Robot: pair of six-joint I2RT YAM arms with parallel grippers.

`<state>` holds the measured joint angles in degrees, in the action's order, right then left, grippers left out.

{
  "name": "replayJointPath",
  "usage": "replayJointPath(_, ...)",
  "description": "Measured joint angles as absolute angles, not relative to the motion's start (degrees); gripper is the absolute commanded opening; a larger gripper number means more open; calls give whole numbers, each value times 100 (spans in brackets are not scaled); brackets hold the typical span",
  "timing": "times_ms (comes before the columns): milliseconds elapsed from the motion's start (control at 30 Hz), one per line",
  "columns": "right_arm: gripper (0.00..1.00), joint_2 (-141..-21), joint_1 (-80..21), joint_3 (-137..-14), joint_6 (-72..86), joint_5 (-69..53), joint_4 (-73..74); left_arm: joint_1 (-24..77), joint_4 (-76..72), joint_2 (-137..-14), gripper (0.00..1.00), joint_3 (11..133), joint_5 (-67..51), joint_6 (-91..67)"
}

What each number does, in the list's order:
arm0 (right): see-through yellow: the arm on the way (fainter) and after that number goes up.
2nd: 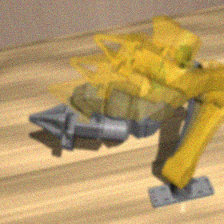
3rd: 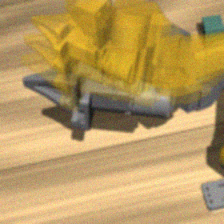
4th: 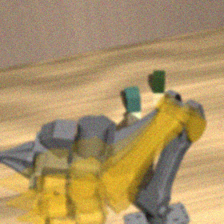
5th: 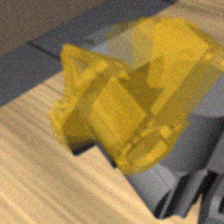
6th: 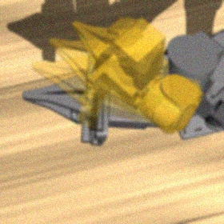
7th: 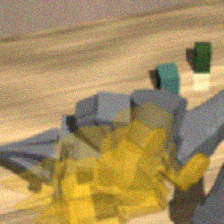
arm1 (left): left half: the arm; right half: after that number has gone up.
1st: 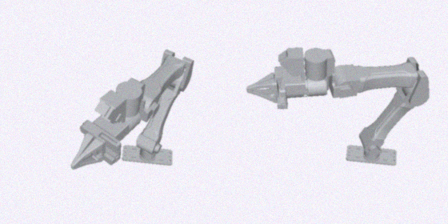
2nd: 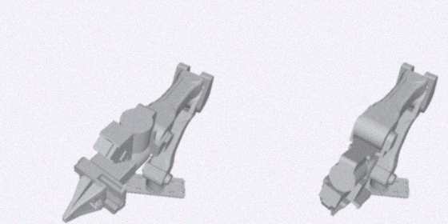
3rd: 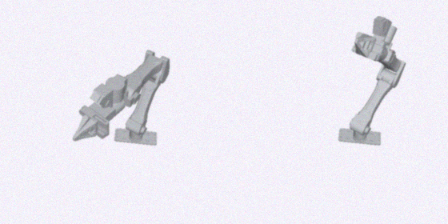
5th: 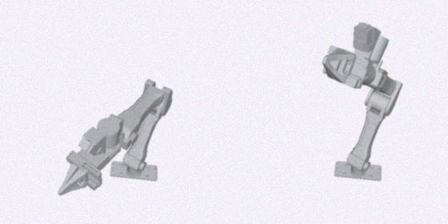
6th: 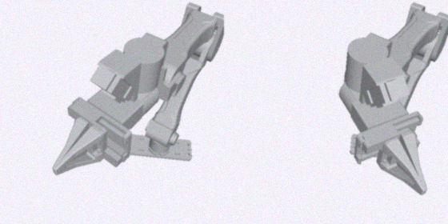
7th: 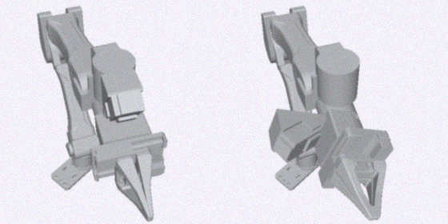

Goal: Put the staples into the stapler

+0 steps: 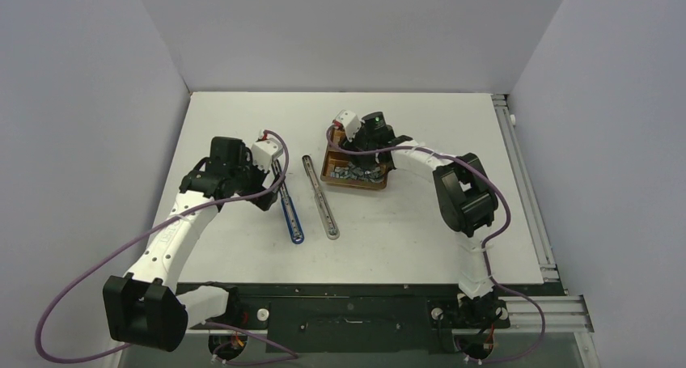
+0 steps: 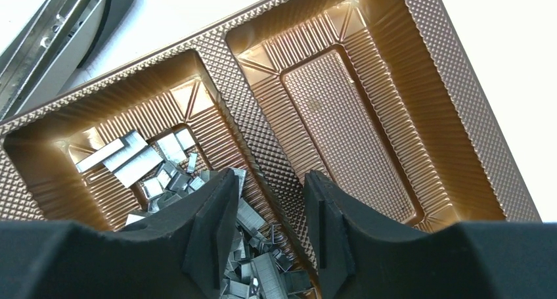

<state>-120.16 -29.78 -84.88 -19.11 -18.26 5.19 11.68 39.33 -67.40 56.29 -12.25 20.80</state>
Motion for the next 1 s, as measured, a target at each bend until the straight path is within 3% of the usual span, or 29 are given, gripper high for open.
replayJointPath(167, 35, -12018, -2978, -8468, -1881, -1656, 443, 1168, 3935, -6707, 96, 5629, -1225, 2108)
replayJointPath(467, 17, -11963, -2956, -8101, -1688, -1090, -95, 1168, 3938, -6512, 96, 5629, -1225, 2158)
replayJointPath(1000, 12, -10554, -2543, -6226, -858, -261, -423, 1168, 3977, -6278, 96, 5463, -1273, 2217)
